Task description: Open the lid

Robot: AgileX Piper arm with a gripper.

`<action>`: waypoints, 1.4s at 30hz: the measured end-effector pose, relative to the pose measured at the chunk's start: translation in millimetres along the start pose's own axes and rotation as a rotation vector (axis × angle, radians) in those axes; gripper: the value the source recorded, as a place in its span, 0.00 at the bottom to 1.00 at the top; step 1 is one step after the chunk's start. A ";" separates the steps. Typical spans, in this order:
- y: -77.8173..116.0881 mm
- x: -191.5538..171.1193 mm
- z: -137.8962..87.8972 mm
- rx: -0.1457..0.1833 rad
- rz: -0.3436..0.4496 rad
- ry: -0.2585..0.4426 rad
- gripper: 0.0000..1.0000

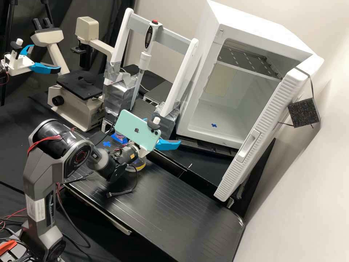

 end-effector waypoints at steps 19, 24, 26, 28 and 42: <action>0.9 -47.8 15.7 0.032 0.036 0.046 1.00; 5.7 -89.1 23.2 0.066 0.043 0.067 1.00; 6.3 -104.6 23.8 0.077 0.039 0.077 1.00; 4.6 -120.4 24.0 0.087 0.028 0.090 1.00; 8.2 -141.1 25.1 0.035 -0.021 0.146 1.00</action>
